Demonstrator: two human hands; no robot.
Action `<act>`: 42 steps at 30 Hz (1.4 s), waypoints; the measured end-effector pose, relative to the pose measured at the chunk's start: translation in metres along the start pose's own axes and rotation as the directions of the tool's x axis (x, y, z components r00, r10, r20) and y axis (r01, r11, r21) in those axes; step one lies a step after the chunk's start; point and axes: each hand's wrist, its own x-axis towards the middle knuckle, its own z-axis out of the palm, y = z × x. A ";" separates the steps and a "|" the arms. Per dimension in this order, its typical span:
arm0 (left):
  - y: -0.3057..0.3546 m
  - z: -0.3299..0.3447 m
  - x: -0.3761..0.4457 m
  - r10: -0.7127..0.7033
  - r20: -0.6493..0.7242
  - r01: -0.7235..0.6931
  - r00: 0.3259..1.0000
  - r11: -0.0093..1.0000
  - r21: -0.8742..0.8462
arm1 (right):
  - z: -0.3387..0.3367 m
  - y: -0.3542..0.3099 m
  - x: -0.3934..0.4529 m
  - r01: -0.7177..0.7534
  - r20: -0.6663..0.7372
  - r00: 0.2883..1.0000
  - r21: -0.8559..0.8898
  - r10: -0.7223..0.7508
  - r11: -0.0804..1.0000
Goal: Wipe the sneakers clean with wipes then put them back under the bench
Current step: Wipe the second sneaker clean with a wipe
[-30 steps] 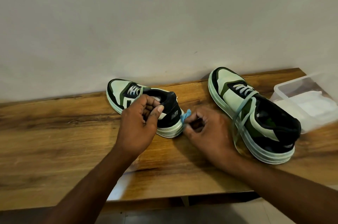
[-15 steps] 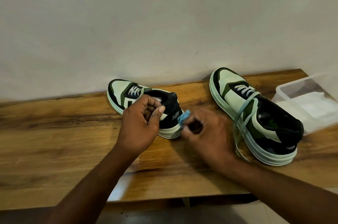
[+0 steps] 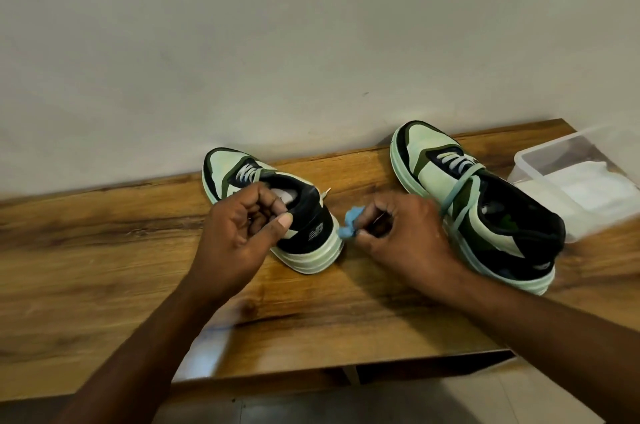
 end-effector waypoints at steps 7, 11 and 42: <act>0.007 -0.016 -0.011 0.022 0.223 -0.018 0.975 1.000 -0.023 | 0.003 -0.009 -0.019 0.113 0.341 0.929 0.105 -0.142 0.988; 0.011 -0.017 -0.017 0.104 0.253 -0.128 0.962 0.989 0.077 | 0.001 -0.018 -0.029 0.179 0.460 0.860 0.136 -0.222 0.974; 0.018 -0.013 -0.042 -0.541 -0.077 0.500 0.838 0.815 -0.292 | 0.037 -0.024 -0.023 0.303 -0.097 0.952 0.165 -0.291 0.939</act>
